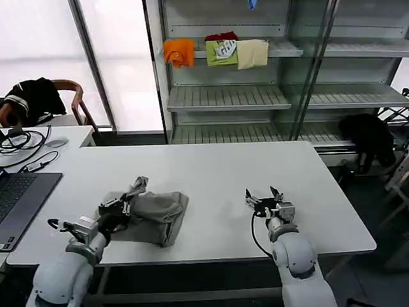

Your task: Fold and organize the clothes.

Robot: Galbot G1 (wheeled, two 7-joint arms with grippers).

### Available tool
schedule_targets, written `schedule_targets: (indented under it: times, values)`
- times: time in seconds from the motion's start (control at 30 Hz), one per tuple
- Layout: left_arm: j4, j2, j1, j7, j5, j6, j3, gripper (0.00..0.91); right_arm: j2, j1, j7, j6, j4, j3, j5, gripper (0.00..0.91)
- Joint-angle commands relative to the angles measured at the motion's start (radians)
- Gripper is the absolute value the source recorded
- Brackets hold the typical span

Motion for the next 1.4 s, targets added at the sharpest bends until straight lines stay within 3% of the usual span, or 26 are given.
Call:
schedule_targets:
  times: [0.03, 0.33, 0.37, 0.4, 0.43, 0.67, 0.77, 0.87, 1.0, 1.07, 1.2, 1.4]
  values:
    - [0.017, -0.067, -0.023, -0.044, 0.036, 0.004, 0.143, 0.03, 0.001, -0.006, -0.003, 0.0, -0.007, -0.002, -0.008, 0.907]
    - [0.072, -0.118, -0.068, -0.093, 0.065, 0.005, 0.224, 0.03, -0.004, -0.005, -0.008, 0.0, -0.012, -0.002, -0.015, 0.907]
    - [0.075, -0.121, -0.067, -0.093, 0.075, 0.004, 0.23, 0.151, -0.005, -0.005, -0.009, 0.0, -0.012, -0.002, -0.016, 0.907]
    - [0.08, -0.127, -0.066, -0.102, 0.088, 0.003, 0.241, 0.715, -0.006, -0.005, -0.01, 0.0, -0.012, -0.001, -0.015, 0.907]
    - [0.082, -0.133, -0.066, -0.113, 0.09, 0.002, 0.249, 0.907, -0.006, -0.004, -0.011, 0.0, -0.012, 0.0, -0.015, 0.907]
    - [-0.022, -0.147, -0.1, -0.171, -0.07, -0.001, 0.255, 0.907, 0.008, 0.007, -0.022, 0.01, -0.013, -0.012, 0.008, 0.907]
    - [-0.082, -0.128, -0.116, -0.206, -0.199, 0.0, 0.145, 0.907, 0.02, 0.012, -0.026, 0.024, -0.015, -0.022, 0.024, 0.907]
    - [-0.092, -0.059, -0.093, -0.196, -0.268, -0.001, -0.028, 0.907, 0.026, 0.017, -0.036, 0.033, -0.015, -0.029, 0.031, 0.907]
    - [0.037, 0.02, -0.032, -0.065, -0.282, -0.003, -0.286, 0.907, 0.031, 0.026, -0.033, 0.031, -0.018, -0.036, 0.029, 0.907]
    - [0.127, 0.04, -0.017, -0.046, -0.28, -0.003, -0.329, 0.907, 0.031, 0.029, -0.033, 0.03, -0.023, -0.036, 0.029, 0.907]
    - [0.304, 0.051, -0.006, -0.023, -0.201, -0.049, -0.339, 0.907, 0.03, 0.032, -0.028, 0.028, -0.042, -0.035, 0.027, 0.907]
    - [0.397, 0.026, -0.004, -0.013, -0.203, -0.059, -0.302, 0.907, 0.027, 0.028, -0.027, 0.026, -0.051, -0.034, 0.025, 0.907]
